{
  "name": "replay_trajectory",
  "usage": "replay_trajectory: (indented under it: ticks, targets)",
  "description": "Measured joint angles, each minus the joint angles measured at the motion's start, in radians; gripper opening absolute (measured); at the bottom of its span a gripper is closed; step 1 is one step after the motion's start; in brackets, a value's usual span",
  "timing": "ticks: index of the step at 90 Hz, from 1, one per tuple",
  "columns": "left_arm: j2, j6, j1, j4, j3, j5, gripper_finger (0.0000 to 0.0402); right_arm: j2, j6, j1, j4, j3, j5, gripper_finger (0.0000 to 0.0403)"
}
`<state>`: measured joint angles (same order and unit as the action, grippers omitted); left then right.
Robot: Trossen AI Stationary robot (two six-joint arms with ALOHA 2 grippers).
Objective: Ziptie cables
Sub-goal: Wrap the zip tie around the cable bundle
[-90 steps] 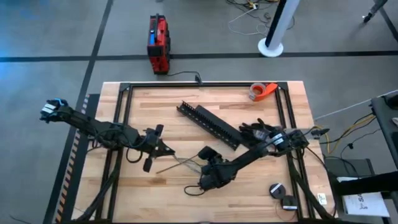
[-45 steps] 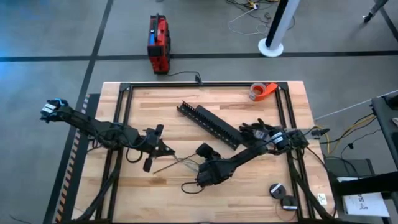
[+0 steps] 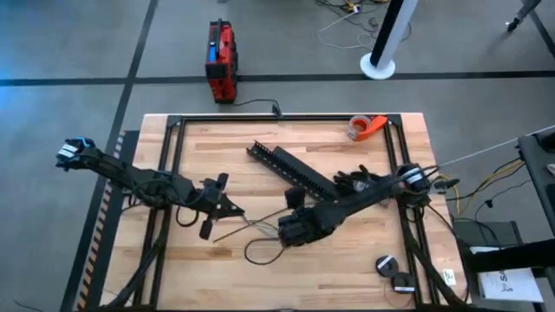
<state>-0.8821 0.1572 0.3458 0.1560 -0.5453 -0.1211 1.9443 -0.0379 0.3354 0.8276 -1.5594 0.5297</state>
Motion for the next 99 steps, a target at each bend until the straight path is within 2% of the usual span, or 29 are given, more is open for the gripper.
replay_trajectory:
  ticks: [8, 18, 29, 39, 53, 72, 99]
  targets:
    - [0.000, -0.021, 0.000, 0.027, 0.000, 0.000, 0.0007, -0.090, 0.037, -0.003, -0.231, 0.085, -0.018, 0.0178]
    - [0.000, -0.041, 0.000, 0.047, 0.000, 0.000, 0.0007, -0.172, 0.040, -0.006, -0.605, 0.217, -0.019, 0.0173]
    - [0.000, -0.044, 0.000, 0.051, 0.000, 0.000, 0.0007, -0.209, 0.005, -0.011, -0.969, 0.338, -0.056, 0.0172]
    - [0.000, -0.066, -0.001, 0.052, 0.000, -0.001, 0.0007, -0.208, -0.007, -0.009, -1.169, 0.397, -0.070, 0.0176]
    - [-0.036, -0.058, -0.001, 0.075, 0.000, -0.001, 0.0007, -0.201, -0.031, -0.009, -1.283, 0.411, -0.072, 0.0178]
    - [-0.151, -0.096, -0.006, 0.143, -0.001, 0.000, 0.0007, -0.202, -0.025, -0.015, -1.281, 0.347, -0.098, 0.0175]
    - [-0.245, -0.126, -0.008, 0.127, -0.084, 0.000, 0.0007, -0.201, -0.029, -0.023, -1.245, 0.326, -0.092, 0.0169]
